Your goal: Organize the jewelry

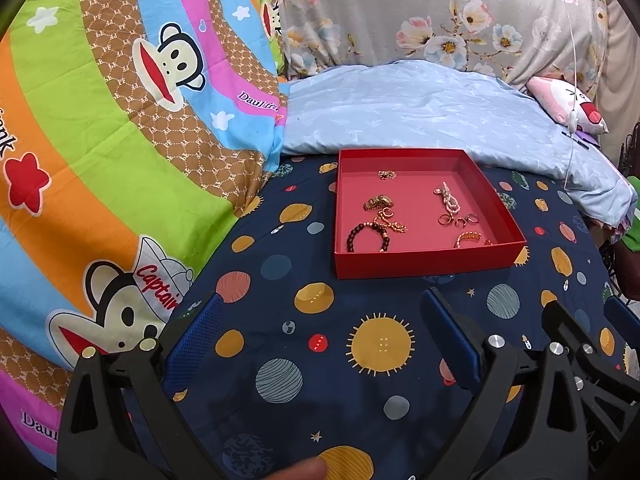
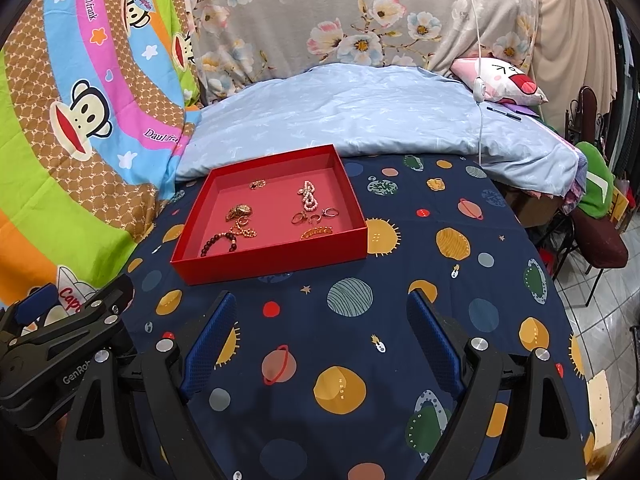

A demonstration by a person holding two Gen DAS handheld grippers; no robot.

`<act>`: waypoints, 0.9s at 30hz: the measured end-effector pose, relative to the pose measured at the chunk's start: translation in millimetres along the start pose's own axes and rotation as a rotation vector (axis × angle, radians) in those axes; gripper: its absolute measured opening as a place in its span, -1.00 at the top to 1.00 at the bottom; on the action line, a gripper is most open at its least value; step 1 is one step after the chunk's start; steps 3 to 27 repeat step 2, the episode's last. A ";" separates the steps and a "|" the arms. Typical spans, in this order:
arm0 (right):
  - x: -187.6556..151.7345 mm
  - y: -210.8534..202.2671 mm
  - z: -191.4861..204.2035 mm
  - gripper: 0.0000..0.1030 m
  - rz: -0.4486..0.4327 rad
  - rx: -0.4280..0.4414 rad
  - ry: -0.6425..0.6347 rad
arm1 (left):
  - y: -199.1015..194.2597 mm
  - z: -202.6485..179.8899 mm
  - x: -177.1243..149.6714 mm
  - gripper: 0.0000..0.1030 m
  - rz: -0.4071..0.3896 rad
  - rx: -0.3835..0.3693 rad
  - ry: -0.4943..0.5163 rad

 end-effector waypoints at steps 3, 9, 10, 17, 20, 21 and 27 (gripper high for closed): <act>-0.4 0.1 -1.4 -0.66 0.005 0.002 0.002 | 1.2 -0.8 0.1 -0.86 0.004 -0.004 0.000; -0.4 0.1 -1.4 -0.66 0.005 0.002 0.002 | 1.2 -0.8 0.1 -0.86 0.004 -0.004 0.000; -0.4 0.1 -1.4 -0.66 0.005 0.002 0.002 | 1.2 -0.8 0.1 -0.86 0.004 -0.004 0.000; -0.4 0.1 -1.4 -0.66 0.005 0.002 0.002 | 1.2 -0.8 0.1 -0.86 0.004 -0.004 0.000; -0.4 0.1 -1.4 -0.66 0.005 0.002 0.002 | 1.2 -0.8 0.1 -0.86 0.004 -0.004 0.000; -0.4 0.1 -1.4 -0.66 0.005 0.002 0.002 | 1.2 -0.8 0.1 -0.86 0.004 -0.004 0.000; -0.4 0.1 -1.4 -0.66 0.005 0.002 0.002 | 1.2 -0.8 0.1 -0.86 0.004 -0.004 0.000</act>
Point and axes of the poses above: each gripper's, at about its wrist camera, not at the fingertips, and y roughly the way its jaws point, z to its left, x to its top, the point moved 7 cm from there along y, roughly the way its jaws point
